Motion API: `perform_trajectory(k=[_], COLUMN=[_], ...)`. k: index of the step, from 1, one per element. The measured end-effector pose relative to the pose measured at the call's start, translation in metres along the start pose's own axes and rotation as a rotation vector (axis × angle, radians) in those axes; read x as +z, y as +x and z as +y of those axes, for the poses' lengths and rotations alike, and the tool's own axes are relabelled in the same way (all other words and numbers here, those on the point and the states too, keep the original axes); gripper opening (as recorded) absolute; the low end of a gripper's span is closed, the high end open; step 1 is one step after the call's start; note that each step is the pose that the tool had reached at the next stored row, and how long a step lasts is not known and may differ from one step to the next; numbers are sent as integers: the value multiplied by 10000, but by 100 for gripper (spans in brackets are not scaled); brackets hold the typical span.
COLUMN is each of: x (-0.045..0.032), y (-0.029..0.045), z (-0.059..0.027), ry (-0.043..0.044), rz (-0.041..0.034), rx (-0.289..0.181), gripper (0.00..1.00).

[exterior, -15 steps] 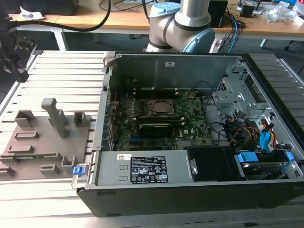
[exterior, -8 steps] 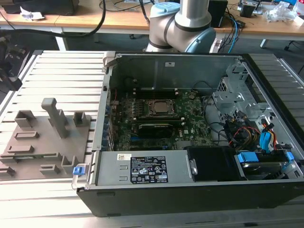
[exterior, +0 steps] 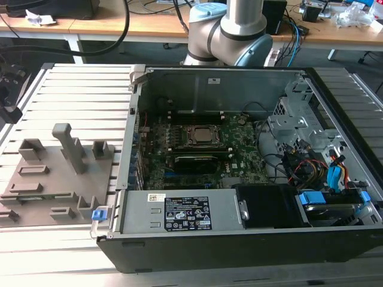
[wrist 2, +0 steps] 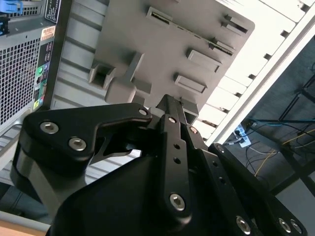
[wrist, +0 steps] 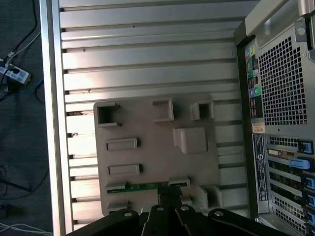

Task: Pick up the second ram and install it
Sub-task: 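Reach for the second ram, then pick up the second ram and move it above second insertion slot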

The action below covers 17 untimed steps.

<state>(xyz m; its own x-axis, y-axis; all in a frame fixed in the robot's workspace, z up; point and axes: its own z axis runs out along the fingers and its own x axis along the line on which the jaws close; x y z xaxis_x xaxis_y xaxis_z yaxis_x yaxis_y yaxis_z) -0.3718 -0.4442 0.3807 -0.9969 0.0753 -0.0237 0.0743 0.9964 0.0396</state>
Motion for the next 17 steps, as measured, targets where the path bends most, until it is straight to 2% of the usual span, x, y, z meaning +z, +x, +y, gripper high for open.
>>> perform_trajectory(k=[14,15,17], x=[0,0,-1], y=[-1,0,-1], z=[-5,-5,-6], ry=[0,-1,-11], rz=[0,2,21], rx=[-1,-54,-521], gripper=[11,11,11])
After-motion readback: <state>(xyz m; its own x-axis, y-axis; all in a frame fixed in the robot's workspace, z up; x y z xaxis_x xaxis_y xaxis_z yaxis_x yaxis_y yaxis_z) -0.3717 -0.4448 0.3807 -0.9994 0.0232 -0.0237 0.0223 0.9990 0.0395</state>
